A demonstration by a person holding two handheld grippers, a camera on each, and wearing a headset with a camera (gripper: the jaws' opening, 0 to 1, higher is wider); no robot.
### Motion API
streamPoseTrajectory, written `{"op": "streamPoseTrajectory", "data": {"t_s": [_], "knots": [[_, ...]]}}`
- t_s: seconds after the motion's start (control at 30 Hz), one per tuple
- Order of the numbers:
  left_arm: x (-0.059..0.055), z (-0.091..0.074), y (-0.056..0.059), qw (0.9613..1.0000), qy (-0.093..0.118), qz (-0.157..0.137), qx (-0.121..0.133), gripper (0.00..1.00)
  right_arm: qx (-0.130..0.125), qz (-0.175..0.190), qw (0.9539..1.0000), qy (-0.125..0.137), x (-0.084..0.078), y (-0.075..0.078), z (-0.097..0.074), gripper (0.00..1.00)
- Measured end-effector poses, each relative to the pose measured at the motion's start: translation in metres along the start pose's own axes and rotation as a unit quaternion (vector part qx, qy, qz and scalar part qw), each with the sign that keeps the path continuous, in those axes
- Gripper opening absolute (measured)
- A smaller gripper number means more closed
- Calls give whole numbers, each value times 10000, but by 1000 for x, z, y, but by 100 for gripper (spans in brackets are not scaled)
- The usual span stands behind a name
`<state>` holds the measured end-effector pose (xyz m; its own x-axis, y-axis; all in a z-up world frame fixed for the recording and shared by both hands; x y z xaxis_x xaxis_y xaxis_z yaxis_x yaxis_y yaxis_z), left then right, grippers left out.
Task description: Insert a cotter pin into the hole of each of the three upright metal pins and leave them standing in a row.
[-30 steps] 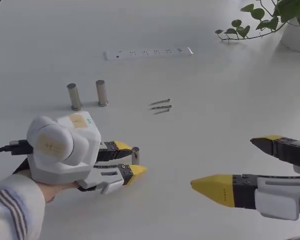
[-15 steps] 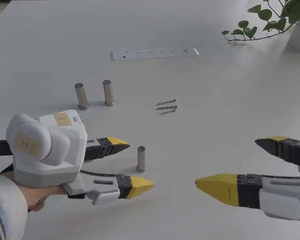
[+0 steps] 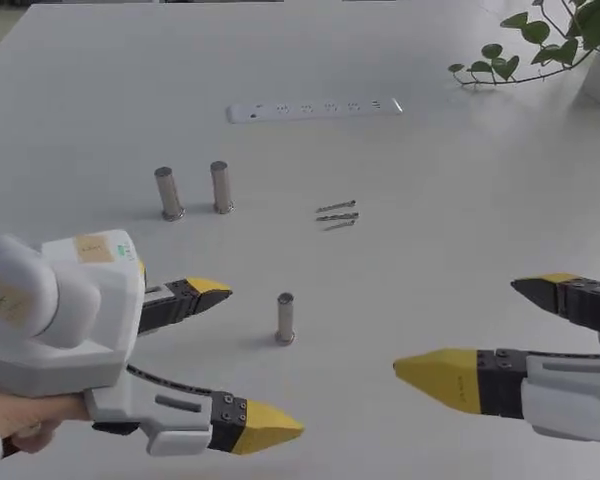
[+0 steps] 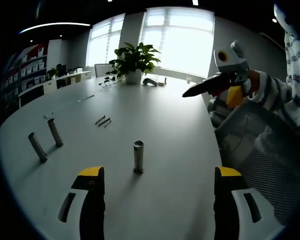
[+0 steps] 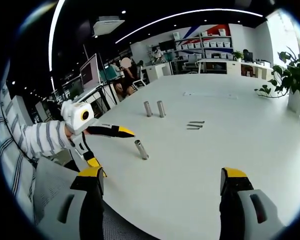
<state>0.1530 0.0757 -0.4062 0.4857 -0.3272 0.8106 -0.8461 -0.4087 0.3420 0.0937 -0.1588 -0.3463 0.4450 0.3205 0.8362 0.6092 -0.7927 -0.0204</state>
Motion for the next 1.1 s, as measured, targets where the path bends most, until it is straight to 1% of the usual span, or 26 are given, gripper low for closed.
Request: {"op": "streamPoseTrajectory", "data": {"t_s": [0.03,0.13,0.23,0.3,0.4,0.5,0.57,0.63,0.67,0.73,0.87,0.93,1.0,1.1], "knots": [[0,-1,0,10000,18,-22,33,95,0,7,10000,-4,0,0,0,96],[0,-5,1,9999,64,-144,64,99,-28,33,10000,-14,0,1,-2,96],[-2,-8,3,9996,32,-267,82,99,-32,29,10000,-23,0,2,-3,96],[-4,-10,5,9997,48,-218,62,99,-32,33,10000,-19,1,3,-3,96],[-7,-12,7,9995,29,-295,71,99,-28,24,10000,-12,1,3,-3,96],[-10,-14,7,9992,35,-381,134,99,-62,-51,10000,0,3,5,-3,95],[-10,-15,7,9989,94,-416,195,99,-55,-83,9999,-12,4,8,-3,95],[-8,-17,7,9989,196,-334,252,99,-6,-108,9999,-66,5,9,-3,95],[-7,-17,8,9988,231,-356,262,99,-15,-183,9998,-89,5,10,-4,95],[-6,-18,9,9985,257,-408,256,99,12,-297,9995,-143,7,13,-4,95],[-5,-19,12,9983,300,-412,300,99,87,-362,9992,-135,12,20,-3,94],[-3,-21,13,9979,365,-408,333,99,103,-421,9990,-133,15,22,-3,94],[0,-23,15,9972,452,-476,360,99,108,-529,9984,-152,17,26,-2,93],[1,-25,15,9966,515,-505,390,99,100,-661,9976,-171,21,34,0,93]]}}
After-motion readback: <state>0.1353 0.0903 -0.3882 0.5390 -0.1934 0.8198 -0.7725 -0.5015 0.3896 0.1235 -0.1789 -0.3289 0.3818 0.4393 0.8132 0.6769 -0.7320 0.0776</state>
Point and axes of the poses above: the centre of the closed fingertips' face, and the gripper's own axes: z roughly forward along the fingers, y roughly to its right, x roughly out of its top, the point moved 8 cm from there along -z, roughly backward along the fingers, and after that the axes turned 13 degrees about -z, right-handed, at the moved point
